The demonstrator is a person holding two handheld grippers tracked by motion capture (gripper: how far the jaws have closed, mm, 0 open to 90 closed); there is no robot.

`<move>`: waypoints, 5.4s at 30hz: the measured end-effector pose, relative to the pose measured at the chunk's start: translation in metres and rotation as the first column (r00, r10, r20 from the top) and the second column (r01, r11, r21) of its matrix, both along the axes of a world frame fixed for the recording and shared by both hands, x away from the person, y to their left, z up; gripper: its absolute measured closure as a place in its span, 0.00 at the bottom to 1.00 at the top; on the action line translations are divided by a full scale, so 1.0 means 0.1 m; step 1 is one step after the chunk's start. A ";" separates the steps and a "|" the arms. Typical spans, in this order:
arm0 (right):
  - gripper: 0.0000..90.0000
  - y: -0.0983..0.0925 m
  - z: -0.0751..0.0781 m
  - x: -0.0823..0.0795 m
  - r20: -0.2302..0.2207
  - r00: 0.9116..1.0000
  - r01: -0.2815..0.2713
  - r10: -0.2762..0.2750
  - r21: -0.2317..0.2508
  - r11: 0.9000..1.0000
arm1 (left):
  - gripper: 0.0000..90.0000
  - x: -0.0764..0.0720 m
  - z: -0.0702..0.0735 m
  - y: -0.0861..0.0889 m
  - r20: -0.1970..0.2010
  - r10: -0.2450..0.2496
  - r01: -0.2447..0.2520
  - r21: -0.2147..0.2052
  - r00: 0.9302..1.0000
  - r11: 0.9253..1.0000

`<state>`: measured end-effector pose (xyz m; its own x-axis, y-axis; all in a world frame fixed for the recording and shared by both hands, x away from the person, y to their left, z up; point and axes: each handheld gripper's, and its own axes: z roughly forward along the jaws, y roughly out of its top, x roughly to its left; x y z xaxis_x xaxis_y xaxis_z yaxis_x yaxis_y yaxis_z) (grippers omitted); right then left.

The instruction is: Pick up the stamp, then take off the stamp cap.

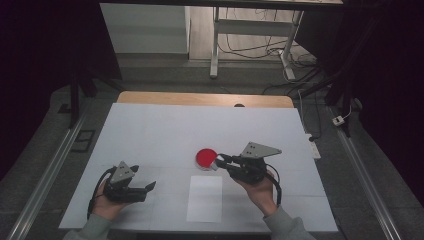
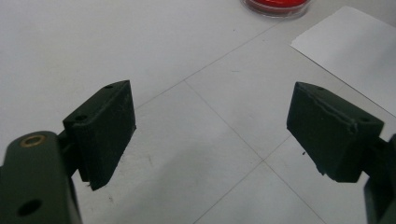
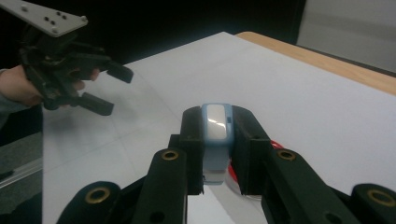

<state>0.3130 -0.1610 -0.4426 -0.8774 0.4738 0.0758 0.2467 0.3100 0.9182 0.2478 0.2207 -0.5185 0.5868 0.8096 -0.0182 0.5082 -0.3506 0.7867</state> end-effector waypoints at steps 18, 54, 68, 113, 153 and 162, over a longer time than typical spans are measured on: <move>0.83 0.07 -0.04 -0.04 -0.011 1.000 -0.025 0.025 -0.005 1.000 | 0.18 0.00 0.00 0.00 0.003 0.007 -0.007 0.002 1.000 1.000; 0.83 0.06 -0.04 -0.02 -0.007 1.000 -0.005 0.006 0.012 1.000 | 0.19 0.09 0.13 -0.31 0.076 -0.057 0.056 0.024 0.995 0.998; 0.83 0.07 -0.04 -0.03 -0.011 1.000 -0.005 0.005 0.019 1.000 | 0.20 0.15 0.15 -0.46 0.087 -0.076 0.073 0.033 0.993 0.997; 0.83 0.06 -0.07 -0.02 -0.018 1.000 0.001 -0.001 0.006 1.000 | 0.21 0.32 0.27 -0.99 0.118 -0.182 0.176 0.066 0.976 0.982; 0.83 0.10 -0.11 -0.02 -0.016 1.000 0.025 -0.025 0.014 1.000 | 0.22 0.38 0.30 -1.36 0.120 -0.253 0.246 0.075 0.960 0.966; 0.83 0.11 -0.13 -0.02 -0.015 0.999 0.047 -0.047 0.029 0.998 | 0.24 0.38 0.30 -1.45 0.123 -0.261 0.253 0.079 0.957 0.964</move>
<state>0.3112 -0.1499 -0.4559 -0.8528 0.5120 0.1028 0.2740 0.2711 0.9227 0.2859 0.0761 -0.4888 0.7689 0.6284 0.1178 0.2885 -0.5055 0.8131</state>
